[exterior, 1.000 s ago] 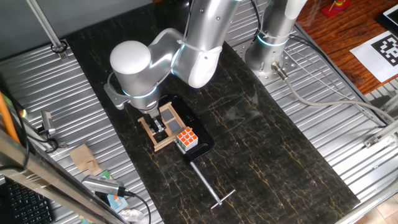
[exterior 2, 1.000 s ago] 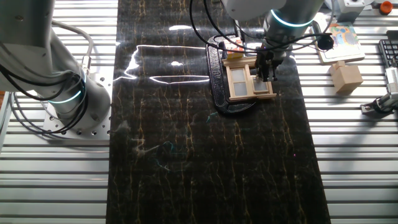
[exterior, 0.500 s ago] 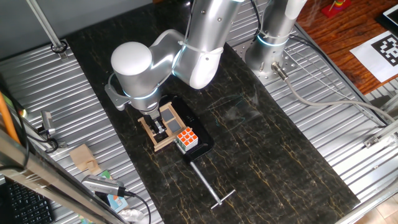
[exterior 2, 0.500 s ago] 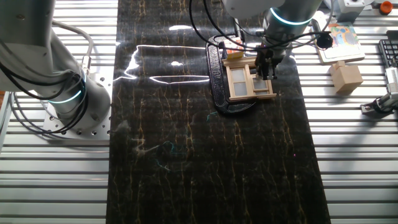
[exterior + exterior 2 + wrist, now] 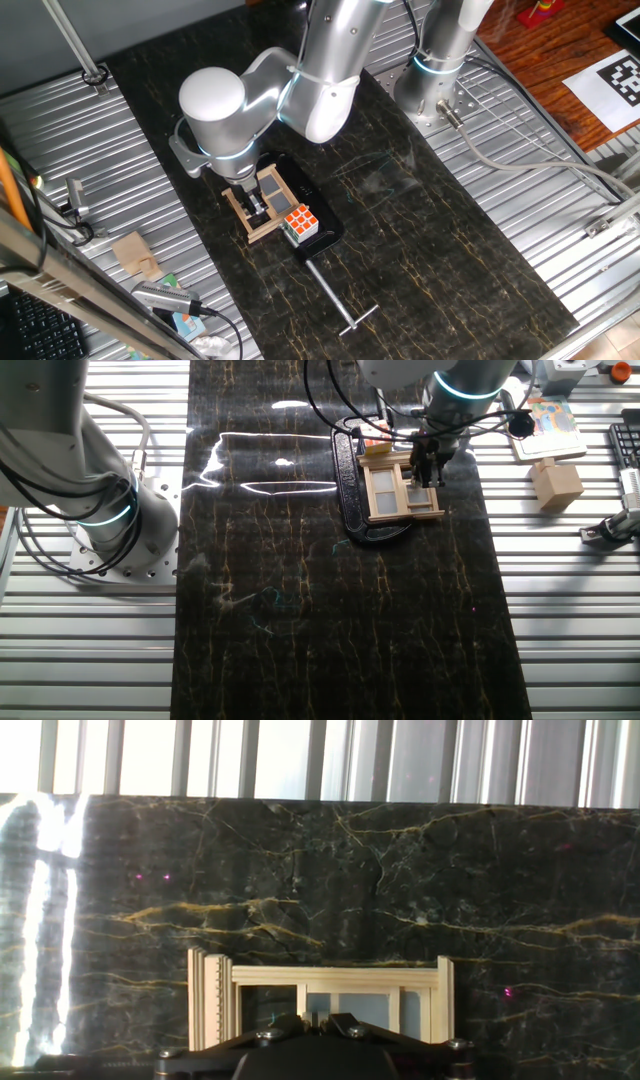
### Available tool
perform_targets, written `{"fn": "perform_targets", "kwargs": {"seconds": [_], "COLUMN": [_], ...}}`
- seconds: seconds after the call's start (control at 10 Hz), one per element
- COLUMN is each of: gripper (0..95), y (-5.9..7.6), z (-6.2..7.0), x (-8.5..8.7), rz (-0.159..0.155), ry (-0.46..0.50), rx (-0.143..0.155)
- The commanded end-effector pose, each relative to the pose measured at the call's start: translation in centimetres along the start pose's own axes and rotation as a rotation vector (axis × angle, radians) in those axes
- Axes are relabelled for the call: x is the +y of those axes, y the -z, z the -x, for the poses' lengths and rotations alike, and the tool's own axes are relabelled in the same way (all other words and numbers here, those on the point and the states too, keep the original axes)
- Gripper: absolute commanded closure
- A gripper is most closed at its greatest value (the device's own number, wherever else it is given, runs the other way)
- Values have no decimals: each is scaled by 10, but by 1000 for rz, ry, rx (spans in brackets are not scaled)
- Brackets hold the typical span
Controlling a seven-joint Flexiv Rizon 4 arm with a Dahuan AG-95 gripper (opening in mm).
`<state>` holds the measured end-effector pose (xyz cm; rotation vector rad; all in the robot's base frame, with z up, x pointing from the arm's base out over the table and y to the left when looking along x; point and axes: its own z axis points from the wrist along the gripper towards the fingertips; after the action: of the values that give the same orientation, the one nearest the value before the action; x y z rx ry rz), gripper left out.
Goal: Close a sliding window
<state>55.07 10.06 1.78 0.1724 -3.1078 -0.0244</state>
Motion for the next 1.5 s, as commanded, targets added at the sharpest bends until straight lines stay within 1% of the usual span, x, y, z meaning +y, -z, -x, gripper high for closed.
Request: {"fn": "perform_targets", "kwargs": {"seconds": [0.1, 1.0, 1.5], "gripper": [950, 950, 950], "y": [1, -2, -3], "z": [-1, 0, 0], "x": [-2, -2, 2], "rz": [-2, -4, 1], "ry": [1, 0, -10], "rx": [-1, 2, 1]}}
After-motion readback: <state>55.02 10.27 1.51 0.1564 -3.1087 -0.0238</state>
